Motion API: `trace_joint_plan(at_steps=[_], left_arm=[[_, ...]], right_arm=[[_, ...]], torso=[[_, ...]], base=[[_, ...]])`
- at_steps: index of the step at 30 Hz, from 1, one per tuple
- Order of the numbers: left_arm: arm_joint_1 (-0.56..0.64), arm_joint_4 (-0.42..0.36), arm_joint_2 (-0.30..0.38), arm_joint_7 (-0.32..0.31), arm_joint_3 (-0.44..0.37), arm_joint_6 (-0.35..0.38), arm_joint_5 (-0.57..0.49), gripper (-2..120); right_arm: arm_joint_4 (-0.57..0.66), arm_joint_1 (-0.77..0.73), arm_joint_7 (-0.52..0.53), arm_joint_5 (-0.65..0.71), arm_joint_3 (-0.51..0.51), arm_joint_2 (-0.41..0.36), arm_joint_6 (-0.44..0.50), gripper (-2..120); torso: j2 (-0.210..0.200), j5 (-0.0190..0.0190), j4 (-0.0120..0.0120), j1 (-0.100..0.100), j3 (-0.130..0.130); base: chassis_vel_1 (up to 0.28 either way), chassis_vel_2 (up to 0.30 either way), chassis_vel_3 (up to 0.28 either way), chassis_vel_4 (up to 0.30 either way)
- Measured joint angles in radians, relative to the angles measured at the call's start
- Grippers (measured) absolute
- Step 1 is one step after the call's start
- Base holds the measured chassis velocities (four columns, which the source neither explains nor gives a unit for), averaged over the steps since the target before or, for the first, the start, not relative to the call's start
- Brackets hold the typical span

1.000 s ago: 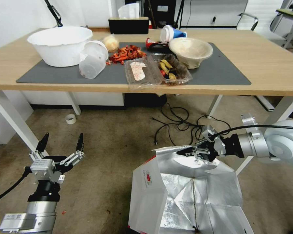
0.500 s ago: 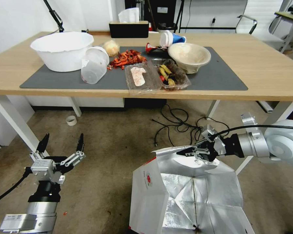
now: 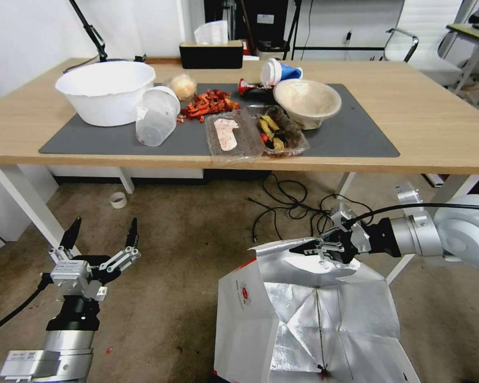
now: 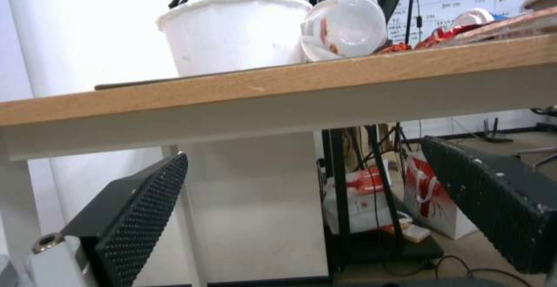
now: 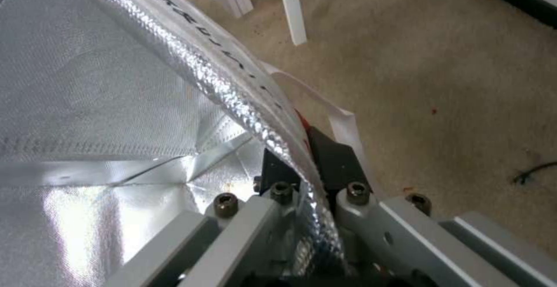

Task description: Pick up the food delivery bag from the floor and place it on the table.

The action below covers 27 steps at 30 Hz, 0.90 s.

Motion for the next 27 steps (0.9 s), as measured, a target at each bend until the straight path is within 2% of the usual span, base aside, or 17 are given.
trace_joint_plan(at_steps=[17,21,27], left_arm=[[-0.001,0.001,-0.002,0.000,0.004,0.001,0.000,100],[-0.001,0.002,-0.004,0.001,0.006,0.001,0.003,100],[-0.001,0.002,-0.003,0.001,0.006,0.002,0.003,100]], right_arm=[[-0.001,0.018,-0.003,0.007,-0.013,-0.009,0.000,0],[-0.001,0.019,-0.003,0.007,-0.017,-0.009,0.000,0],[-0.002,0.024,-0.004,0.006,-0.022,-0.009,0.000,0]], torso=[[0.061,-0.0001,0.0000,0.020,0.040],[0.092,0.0000,0.0000,0.032,0.061],[0.111,0.0000,0.0000,0.038,0.073]], base=[[0.000,0.000,0.000,0.000],[0.000,0.000,0.000,0.000],[0.000,0.000,0.000,0.000]])
